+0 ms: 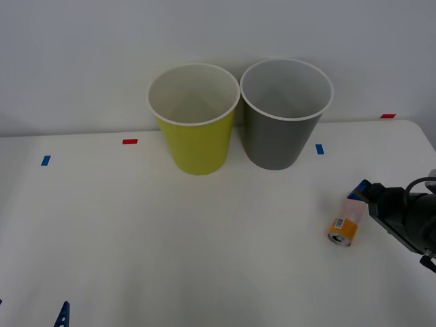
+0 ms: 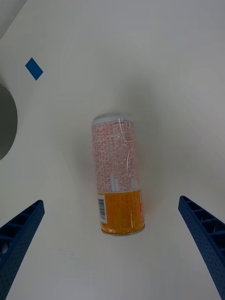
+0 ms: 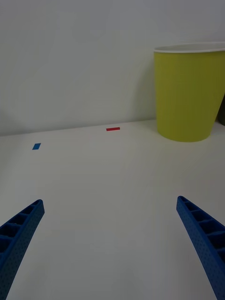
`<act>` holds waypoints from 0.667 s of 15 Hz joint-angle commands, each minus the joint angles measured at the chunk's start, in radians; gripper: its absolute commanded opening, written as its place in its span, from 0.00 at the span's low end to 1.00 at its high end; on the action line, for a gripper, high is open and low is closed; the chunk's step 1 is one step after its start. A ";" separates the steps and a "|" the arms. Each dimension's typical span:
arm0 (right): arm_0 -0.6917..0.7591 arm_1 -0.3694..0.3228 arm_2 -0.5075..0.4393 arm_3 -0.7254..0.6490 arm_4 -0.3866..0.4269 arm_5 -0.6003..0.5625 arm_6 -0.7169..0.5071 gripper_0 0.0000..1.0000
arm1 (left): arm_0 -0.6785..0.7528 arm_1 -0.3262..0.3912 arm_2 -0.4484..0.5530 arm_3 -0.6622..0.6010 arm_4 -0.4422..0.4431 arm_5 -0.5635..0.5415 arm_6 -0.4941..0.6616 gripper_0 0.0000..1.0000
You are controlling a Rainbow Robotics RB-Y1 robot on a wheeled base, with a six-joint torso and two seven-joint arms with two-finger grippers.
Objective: Put cans in the gray bin and PET bottles in the light green bin.
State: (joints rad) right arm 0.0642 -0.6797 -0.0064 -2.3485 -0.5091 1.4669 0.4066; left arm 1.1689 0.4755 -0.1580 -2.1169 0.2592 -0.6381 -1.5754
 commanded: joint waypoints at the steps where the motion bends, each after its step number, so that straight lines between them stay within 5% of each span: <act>1: -0.052 -0.054 0.008 0.072 -0.043 0.001 0.009 1.00 | 0.000 0.000 0.000 0.000 0.000 0.000 0.000 0.97; 7: -0.083 -0.078 0.045 0.101 -0.003 0.003 -0.006 1.00 | 0.000 0.000 0.000 0.000 0.000 0.000 0.000 0.97; 10: -0.116 -0.086 0.048 0.152 -0.057 0.001 -0.003 1.00 | 0.000 0.000 0.000 0.000 0.000 0.000 0.000 0.97</act>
State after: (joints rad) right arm -0.0339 -0.7647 0.0391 -2.2202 -0.5425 1.4686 0.4011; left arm 1.1689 0.4755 -0.1580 -2.1169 0.2592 -0.6381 -1.5754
